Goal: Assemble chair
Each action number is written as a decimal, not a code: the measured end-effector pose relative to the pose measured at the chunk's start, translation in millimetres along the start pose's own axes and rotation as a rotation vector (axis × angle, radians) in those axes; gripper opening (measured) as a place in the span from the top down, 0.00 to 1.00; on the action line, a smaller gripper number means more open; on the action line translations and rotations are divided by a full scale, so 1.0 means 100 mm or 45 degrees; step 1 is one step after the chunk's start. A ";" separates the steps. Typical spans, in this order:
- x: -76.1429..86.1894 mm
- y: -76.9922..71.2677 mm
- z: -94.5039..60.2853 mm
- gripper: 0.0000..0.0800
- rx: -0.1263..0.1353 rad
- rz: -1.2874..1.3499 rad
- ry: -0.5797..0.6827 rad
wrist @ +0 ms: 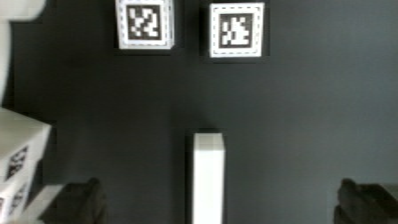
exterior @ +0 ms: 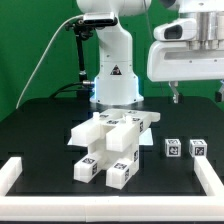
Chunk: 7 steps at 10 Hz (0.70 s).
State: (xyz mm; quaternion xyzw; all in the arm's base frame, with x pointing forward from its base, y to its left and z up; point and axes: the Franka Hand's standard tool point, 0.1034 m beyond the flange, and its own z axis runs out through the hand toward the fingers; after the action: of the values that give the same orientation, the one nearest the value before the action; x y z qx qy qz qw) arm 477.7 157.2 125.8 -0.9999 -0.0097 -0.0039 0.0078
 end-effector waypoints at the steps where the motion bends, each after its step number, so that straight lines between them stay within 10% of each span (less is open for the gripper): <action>1: 0.01 0.02 -0.01 0.19 0.000 0.006 0.002; 4: 0.00 0.02 0.02 0.19 -0.003 -0.003 -0.007; 7: -0.11 0.00 0.38 0.19 -0.045 0.003 -0.057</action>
Offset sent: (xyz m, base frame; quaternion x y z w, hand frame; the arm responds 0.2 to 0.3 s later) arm 0.0000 0.0000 0.0000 0.0000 0.0000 0.0000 1.0000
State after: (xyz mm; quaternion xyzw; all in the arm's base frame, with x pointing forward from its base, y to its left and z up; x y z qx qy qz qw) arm 466.7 157.8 87.4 -0.9997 -0.0088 0.0183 -0.0099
